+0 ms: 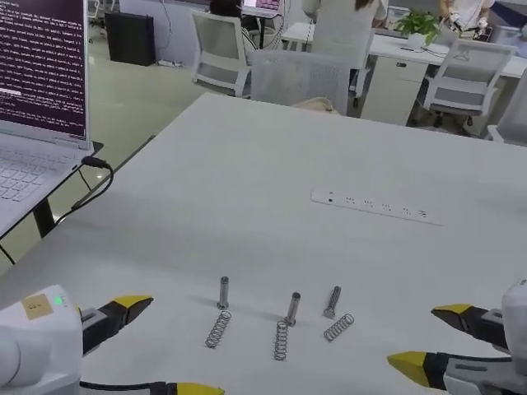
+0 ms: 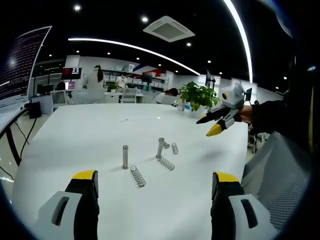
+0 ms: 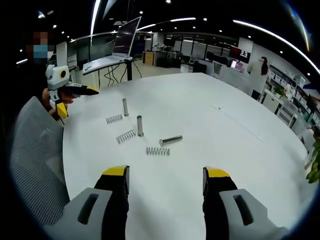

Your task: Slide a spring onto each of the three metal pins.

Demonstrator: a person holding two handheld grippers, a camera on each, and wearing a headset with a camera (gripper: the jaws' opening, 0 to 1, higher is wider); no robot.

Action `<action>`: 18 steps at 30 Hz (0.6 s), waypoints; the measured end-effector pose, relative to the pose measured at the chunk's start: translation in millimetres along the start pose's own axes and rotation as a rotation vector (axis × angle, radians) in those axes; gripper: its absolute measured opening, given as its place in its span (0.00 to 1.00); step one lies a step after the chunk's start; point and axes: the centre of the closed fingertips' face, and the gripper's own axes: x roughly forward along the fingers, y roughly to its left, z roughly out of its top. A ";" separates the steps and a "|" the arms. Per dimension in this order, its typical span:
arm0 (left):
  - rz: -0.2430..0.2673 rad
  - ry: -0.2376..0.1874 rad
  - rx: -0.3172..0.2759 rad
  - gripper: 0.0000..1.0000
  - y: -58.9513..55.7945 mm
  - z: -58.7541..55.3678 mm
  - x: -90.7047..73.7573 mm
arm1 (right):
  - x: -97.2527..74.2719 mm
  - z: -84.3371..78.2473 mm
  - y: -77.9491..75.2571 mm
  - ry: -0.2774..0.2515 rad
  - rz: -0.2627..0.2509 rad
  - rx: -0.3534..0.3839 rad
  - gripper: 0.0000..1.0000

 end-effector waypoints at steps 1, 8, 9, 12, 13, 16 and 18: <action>0.000 0.000 0.000 0.92 0.1 0.0 -0.1 | 1.5 1.5 -0.6 0.001 0.000 -0.003 0.56; 0.002 0.000 0.000 0.92 1.6 -0.4 -0.8 | 12.9 13.7 -7.0 -0.004 0.003 0.004 0.53; 0.002 0.000 0.001 0.92 1.7 -0.5 -0.9 | 15.2 15.8 -8.4 -0.005 0.004 0.009 0.52; 0.004 0.001 0.005 0.92 2.0 -0.9 -0.9 | 20.7 18.1 -11.7 0.005 -0.001 0.007 0.50; 0.003 0.003 0.006 0.92 1.9 -1.1 -0.8 | 23.3 18.5 -13.1 0.010 0.001 0.011 0.50; 0.001 0.007 0.013 0.92 1.0 -1.2 -0.4 | 29.9 21.0 -17.3 0.016 0.000 0.011 0.49; 0.001 0.008 0.015 0.92 1.0 -1.3 -0.3 | 32.8 23.3 -18.6 0.021 -0.001 0.009 0.49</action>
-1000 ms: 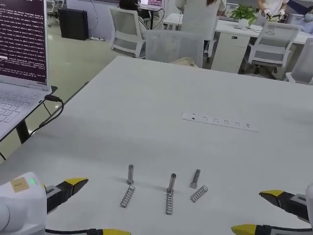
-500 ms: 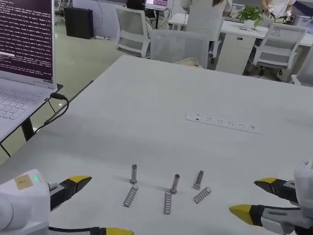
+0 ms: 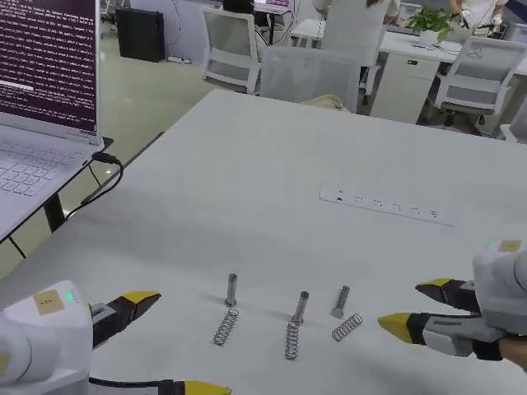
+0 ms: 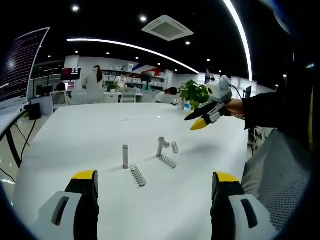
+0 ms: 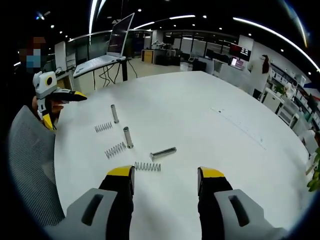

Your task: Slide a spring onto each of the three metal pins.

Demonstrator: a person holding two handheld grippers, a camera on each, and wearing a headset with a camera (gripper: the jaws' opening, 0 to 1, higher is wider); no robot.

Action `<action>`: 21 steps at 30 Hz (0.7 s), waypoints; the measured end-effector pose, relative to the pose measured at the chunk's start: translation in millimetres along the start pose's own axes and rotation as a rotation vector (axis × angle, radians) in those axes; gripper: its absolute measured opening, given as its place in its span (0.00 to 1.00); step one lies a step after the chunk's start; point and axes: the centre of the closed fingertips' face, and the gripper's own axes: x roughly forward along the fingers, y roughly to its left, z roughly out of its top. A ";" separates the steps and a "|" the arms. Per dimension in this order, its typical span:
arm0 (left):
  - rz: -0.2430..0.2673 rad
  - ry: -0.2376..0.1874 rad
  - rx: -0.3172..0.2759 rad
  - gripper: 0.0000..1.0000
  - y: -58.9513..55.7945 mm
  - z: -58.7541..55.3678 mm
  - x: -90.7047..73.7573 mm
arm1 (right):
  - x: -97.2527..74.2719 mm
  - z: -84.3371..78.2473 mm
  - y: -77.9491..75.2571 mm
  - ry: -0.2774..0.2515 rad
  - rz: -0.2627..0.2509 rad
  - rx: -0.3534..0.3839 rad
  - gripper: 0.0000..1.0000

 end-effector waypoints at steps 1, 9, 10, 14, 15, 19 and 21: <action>0.000 0.000 0.001 0.92 -0.2 0.1 0.2 | 3.0 2.9 -1.5 0.003 0.001 -0.001 0.48; 0.002 -0.004 0.003 0.92 0.7 0.6 0.7 | 17.5 12.2 -6.7 0.012 -0.001 0.008 0.45; 0.003 -0.003 0.004 0.92 0.6 0.8 0.7 | 18.2 12.4 -6.8 0.013 -0.001 0.009 0.44; 0.003 -0.003 0.017 0.92 0.8 1.8 0.9 | 27.1 12.5 -8.4 0.033 0.004 0.021 0.40; 0.003 -0.002 0.019 0.92 0.7 1.9 1.0 | 27.8 12.7 -8.7 0.033 0.003 0.023 0.40; 0.002 0.001 0.026 0.92 0.5 1.7 1.4 | 37.0 13.2 -9.2 0.048 0.011 0.040 0.37; 0.002 0.002 0.030 0.92 0.8 1.7 1.7 | 41.4 12.6 -8.7 0.060 0.012 0.043 0.35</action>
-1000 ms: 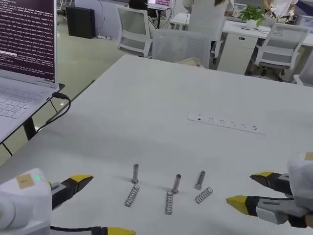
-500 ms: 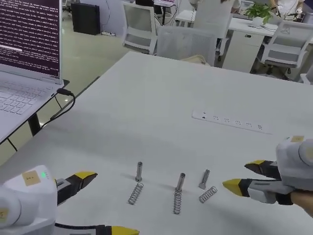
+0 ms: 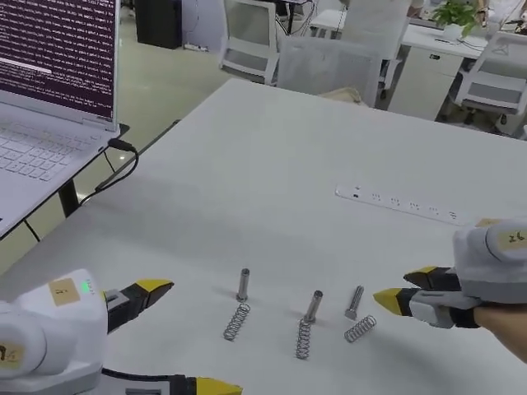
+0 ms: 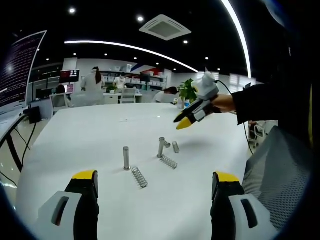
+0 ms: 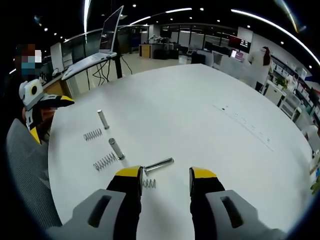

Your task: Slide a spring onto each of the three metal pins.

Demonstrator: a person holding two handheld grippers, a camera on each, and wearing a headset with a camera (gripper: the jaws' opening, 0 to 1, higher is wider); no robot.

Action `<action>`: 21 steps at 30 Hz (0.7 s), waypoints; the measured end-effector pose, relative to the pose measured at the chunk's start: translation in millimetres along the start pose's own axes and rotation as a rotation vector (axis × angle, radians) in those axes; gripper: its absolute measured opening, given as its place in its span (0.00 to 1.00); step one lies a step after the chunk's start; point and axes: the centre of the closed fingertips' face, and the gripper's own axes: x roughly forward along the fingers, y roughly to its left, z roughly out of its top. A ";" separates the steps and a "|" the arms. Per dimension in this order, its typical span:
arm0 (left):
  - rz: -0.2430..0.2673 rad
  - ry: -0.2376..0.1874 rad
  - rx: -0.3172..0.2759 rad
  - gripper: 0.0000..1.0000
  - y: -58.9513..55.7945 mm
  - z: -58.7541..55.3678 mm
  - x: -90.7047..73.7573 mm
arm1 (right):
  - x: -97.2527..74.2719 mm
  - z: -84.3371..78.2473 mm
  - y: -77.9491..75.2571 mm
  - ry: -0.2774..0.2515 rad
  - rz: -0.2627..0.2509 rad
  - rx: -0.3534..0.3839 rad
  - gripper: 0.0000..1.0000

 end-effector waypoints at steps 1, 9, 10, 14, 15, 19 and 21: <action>0.000 -0.001 0.002 0.92 0.0 0.5 0.2 | 1.7 0.1 0.3 0.003 0.001 0.000 0.34; 0.003 -0.009 0.006 0.91 0.1 3.1 -0.1 | 16.6 1.5 0.2 0.041 0.008 0.014 0.28; 0.004 -0.012 0.007 0.91 0.1 3.7 -0.1 | 19.2 1.2 -0.3 0.047 0.008 0.017 0.28; 0.003 -0.004 0.018 0.91 0.2 3.1 0.0 | 27.3 -1.1 -0.6 0.065 0.013 0.037 0.27; 0.003 -0.002 0.024 0.91 0.3 3.2 0.1 | 29.1 -1.7 -0.7 0.069 0.014 0.045 0.26; 0.002 0.000 0.036 0.91 0.6 3.5 1.2 | 33.4 -4.5 0.3 0.084 0.021 0.065 0.25; 0.003 -0.001 0.038 0.91 1.1 3.6 1.8 | 34.6 -6.6 0.6 0.097 0.020 0.069 0.24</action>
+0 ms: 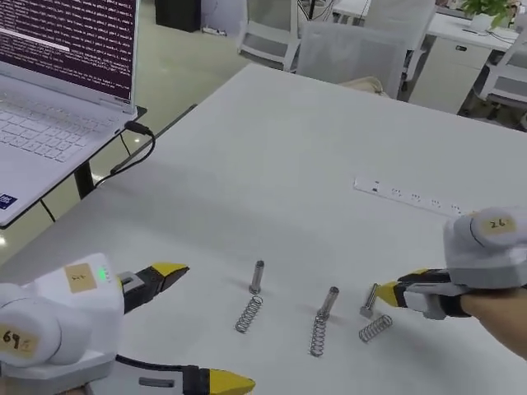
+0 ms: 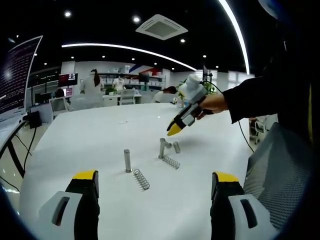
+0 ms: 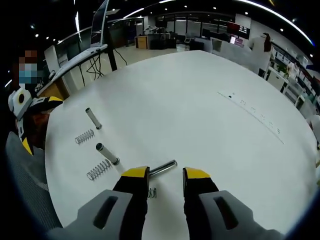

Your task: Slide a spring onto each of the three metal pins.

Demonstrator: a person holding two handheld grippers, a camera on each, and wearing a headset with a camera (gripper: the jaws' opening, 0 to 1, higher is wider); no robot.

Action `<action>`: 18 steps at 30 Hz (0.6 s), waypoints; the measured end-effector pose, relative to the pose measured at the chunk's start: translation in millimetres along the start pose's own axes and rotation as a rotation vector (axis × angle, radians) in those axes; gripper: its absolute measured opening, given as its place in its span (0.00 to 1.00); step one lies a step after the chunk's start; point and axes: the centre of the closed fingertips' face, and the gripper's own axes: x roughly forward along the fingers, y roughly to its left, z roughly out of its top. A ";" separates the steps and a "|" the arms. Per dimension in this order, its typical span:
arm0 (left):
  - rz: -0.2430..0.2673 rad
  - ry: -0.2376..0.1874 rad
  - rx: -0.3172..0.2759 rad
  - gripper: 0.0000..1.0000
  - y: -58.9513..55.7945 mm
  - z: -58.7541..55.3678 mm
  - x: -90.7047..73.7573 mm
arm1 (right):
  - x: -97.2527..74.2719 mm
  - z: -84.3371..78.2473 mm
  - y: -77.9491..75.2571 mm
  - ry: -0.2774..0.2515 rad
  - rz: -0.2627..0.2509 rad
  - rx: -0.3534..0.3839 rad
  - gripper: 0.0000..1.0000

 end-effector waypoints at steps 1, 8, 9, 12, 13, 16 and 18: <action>0.000 -0.002 0.000 0.91 0.1 0.4 0.2 | 1.3 -0.7 -1.4 0.005 -0.002 0.006 0.24; -0.004 -0.004 0.000 0.91 0.1 0.4 1.0 | 7.9 -2.0 -2.1 0.027 -0.010 0.025 0.21; -0.004 -0.004 0.000 0.91 0.1 0.3 1.1 | 9.2 -2.2 -2.8 0.032 -0.011 0.034 0.21; -0.007 -0.005 0.000 0.90 -0.1 0.5 1.6 | 14.0 -2.1 -1.5 0.046 -0.008 0.045 0.19; -0.007 -0.006 0.000 0.90 0.0 0.6 1.8 | 14.8 -1.7 -0.5 0.047 -0.007 0.044 0.19; -0.008 -0.009 -0.002 0.90 0.2 0.8 1.9 | 17.3 -1.3 0.3 0.058 -0.013 0.051 0.19; -0.008 -0.009 -0.002 0.90 0.9 -0.1 2.3 | 19.1 -2.1 0.8 0.070 -0.016 0.067 0.19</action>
